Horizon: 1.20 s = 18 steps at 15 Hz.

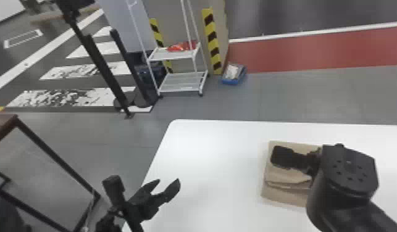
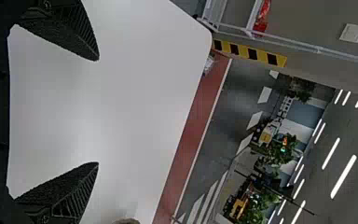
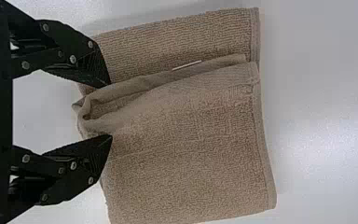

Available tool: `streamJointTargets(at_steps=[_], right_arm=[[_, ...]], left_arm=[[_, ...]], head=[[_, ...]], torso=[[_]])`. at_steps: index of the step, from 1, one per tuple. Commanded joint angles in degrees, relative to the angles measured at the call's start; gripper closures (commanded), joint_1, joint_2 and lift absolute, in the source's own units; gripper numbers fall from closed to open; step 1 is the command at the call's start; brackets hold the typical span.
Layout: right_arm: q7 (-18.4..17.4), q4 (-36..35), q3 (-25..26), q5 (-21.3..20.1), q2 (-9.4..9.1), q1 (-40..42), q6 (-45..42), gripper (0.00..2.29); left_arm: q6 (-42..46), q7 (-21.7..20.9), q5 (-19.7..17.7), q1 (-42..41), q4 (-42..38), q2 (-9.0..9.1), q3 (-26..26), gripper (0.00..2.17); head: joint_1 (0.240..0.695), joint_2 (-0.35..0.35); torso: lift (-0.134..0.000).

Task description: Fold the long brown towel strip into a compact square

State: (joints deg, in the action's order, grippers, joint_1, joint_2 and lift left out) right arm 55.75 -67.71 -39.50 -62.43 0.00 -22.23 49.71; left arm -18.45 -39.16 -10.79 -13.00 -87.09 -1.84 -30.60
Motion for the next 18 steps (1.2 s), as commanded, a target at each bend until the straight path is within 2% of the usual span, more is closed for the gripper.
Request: streamJointTargets(at_steps=[1,2,4,6,11,14,18], right_arm=[[-0.7,0.2,0.1,0.4,-0.05,0.0,-0.4,0.69],[-1.1,0.3,0.1,0.5,-0.05,0.0,-0.9,0.83],[-1.6,0.3,0.7,0.9,-0.05,0.0,-1.6,0.83],[-2.3,0.0,2.0,2.0,-0.05,0.0,-1.6,1.03],[-2.5,-2.1,3.9,3.7,-0.05,0.3,-1.8,1.03],[-2.4,-5.7,5.8,5.7,-0.05,0.3,-1.6,1.03],[-2.4,-7.6,6.7,6.6,-0.05,0.3,-1.4,1.03]], left_arm=[[0.0,-0.2,0.0,-0.1,0.1,0.00,-0.3,0.08],[0.0,-0.3,0.0,-0.2,0.0,0.00,-0.4,0.08],[0.2,-0.3,-0.1,-0.3,0.0,0.00,-0.4,0.08],[0.4,-0.6,-0.2,-0.2,0.0,0.00,-0.4,0.08],[0.2,-2.2,0.3,-0.3,-0.3,0.00,1.0,0.08],[0.0,-4.7,3.0,0.3,0.3,0.00,1.9,0.08],[-0.3,-4.5,5.4,0.1,1.2,0.00,8.1,0.08]], head=[[0.695,0.342],[0.695,0.343],[0.695,0.345],[0.695,0.346],[0.695,0.338],[0.695,0.322],[0.695,0.299]], torso=[[0.000],[0.000],[0.000],[0.000],[0.000],[0.000],[0.000]])
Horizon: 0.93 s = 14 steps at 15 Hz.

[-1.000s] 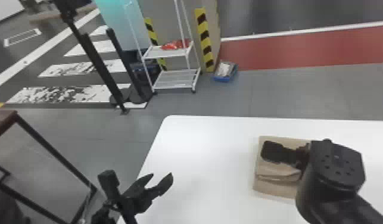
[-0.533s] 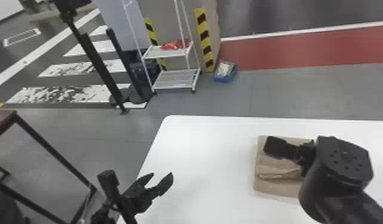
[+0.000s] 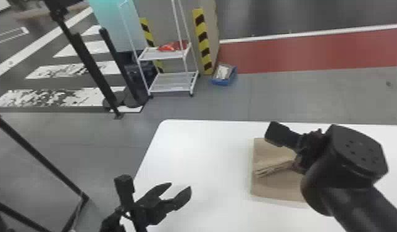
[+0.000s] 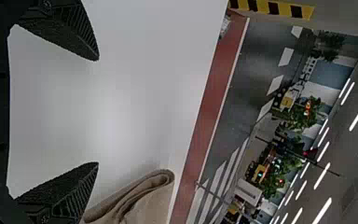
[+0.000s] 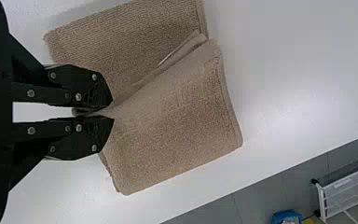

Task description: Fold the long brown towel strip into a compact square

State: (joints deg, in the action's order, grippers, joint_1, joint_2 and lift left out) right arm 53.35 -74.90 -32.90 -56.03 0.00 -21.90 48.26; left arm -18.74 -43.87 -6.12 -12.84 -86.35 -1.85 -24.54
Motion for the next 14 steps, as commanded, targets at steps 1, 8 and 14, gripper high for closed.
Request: streamJointTargets(at_steps=[1,8,14], right_arm=[[0.0,-0.9,0.1,0.3,-0.05,0.2,0.0,1.03],[1.5,-7.1,-0.8,0.9,-0.05,3.1,1.8,1.03],[2.0,-8.4,-2.2,0.9,-0.05,4.7,3.2,1.03]], left_arm=[[0.1,0.7,1.0,-0.1,0.5,0.09,3.1,0.08],[0.3,3.2,3.0,0.3,0.5,0.53,9.8,0.09],[4.9,9.1,3.9,0.5,2.6,0.62,17.7,0.09]], head=[[0.695,0.288],[0.695,0.217],[0.695,0.207]], torso=[[0.000],[0.000],[0.000]])
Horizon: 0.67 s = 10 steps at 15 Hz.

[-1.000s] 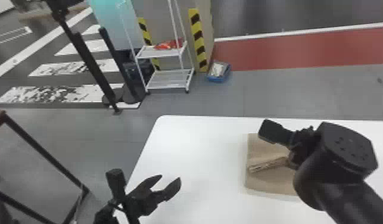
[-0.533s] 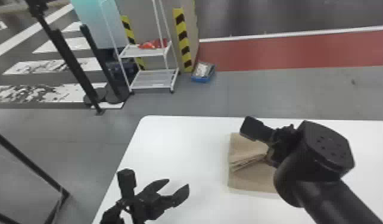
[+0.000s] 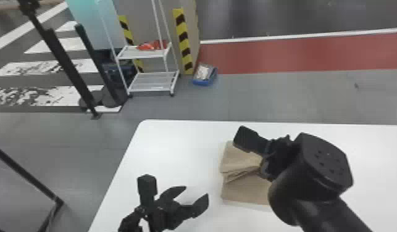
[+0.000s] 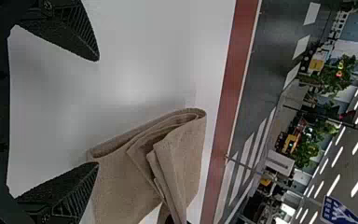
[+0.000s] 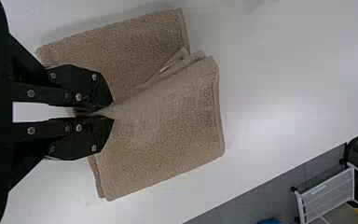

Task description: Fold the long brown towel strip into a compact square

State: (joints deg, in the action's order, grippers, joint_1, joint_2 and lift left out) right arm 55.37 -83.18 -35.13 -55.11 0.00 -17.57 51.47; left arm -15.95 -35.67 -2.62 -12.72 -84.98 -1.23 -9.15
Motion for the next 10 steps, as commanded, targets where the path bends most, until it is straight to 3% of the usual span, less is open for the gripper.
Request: streamJointTargets(at_steps=[1,5,10], right_arm=[[0.0,-0.5,0.2,0.0,-0.05,0.7,0.0,1.03],[0.2,-1.7,-0.1,-0.6,-0.05,1.3,0.2,1.03],[2.2,0.7,-1.6,-6.6,-0.05,2.2,0.0,1.03]], left_arm=[[2.3,1.2,1.5,1.6,2.8,0.00,3.0,0.09],[2.6,4.3,2.7,3.5,6.1,0.09,5.3,0.10],[2.5,4.5,3.1,3.7,6.1,0.09,6.2,0.10]], head=[[0.695,0.191],[0.695,0.166],[0.695,0.145]], torso=[[0.000],[0.000],[0.000]])
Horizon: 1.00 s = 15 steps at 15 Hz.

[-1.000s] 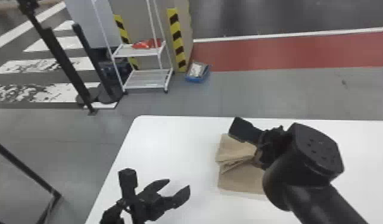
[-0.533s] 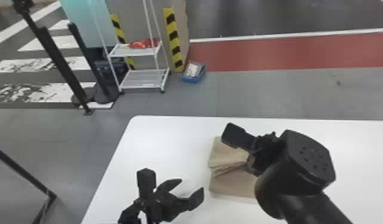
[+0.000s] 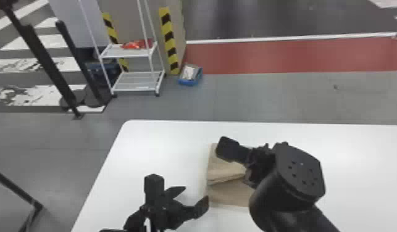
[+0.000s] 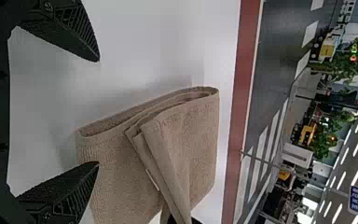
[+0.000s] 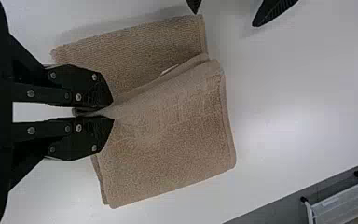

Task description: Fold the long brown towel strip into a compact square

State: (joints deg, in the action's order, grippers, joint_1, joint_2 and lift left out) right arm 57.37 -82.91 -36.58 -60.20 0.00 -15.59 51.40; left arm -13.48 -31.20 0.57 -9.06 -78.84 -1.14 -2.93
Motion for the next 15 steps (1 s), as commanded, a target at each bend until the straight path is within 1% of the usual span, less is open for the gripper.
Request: streamJointTargets(at_steps=[1,4,6,8,11,12,13,14,15], right_arm=[[0.2,0.7,-0.2,-1.9,-0.05,0.2,-0.1,1.03],[0.2,0.9,-0.1,-1.9,-0.05,0.6,0.1,1.03],[0.1,0.9,-0.2,-1.9,-0.05,0.9,0.1,1.03],[0.1,0.9,-0.3,-1.9,-0.05,1.4,-0.1,1.03],[0.1,0.8,-0.2,-1.9,-0.05,1.7,0.1,1.02],[0.2,0.8,-0.2,-2.0,-0.05,1.7,0.2,0.92],[0.8,0.8,-0.2,-2.4,-0.05,1.7,0.4,0.62],[1.3,0.8,0.0,-2.4,-0.05,1.6,0.6,0.38],[1.1,0.8,-0.1,-2.3,-0.05,1.4,0.6,0.36]], left_arm=[[0.0,0.0,0.0,0.0,0.0,0.00,0.3,0.10],[0.2,2.6,0.0,0.5,1.0,0.00,2.3,0.10],[1.9,4.3,0.1,1.8,3.1,0.00,4.6,0.10],[2.8,5.5,0.1,2.6,4.8,0.00,5.7,0.10],[3.7,7.1,3.0,3.5,6.8,0.00,6.4,0.10],[4.7,7.1,3.4,3.9,7.7,0.00,6.3,0.10],[4.7,7.0,3.3,3.9,7.8,-0.09,6.0,0.10],[4.7,7.0,3.3,3.9,7.9,-0.18,5.9,0.10],[4.7,7.0,3.3,3.9,8.0,-0.18,5.7,0.10]], head=[[0.695,0.141],[0.695,0.128],[0.695,0.121],[0.695,0.103],[0.695,0.093],[0.695,0.093],[0.695,0.093],[0.695,0.093],[0.695,0.094]], torso=[[0.000],[0.000],[0.000],[0.000],[0.000],[0.000],[0.000],[0.000],[0.000]])
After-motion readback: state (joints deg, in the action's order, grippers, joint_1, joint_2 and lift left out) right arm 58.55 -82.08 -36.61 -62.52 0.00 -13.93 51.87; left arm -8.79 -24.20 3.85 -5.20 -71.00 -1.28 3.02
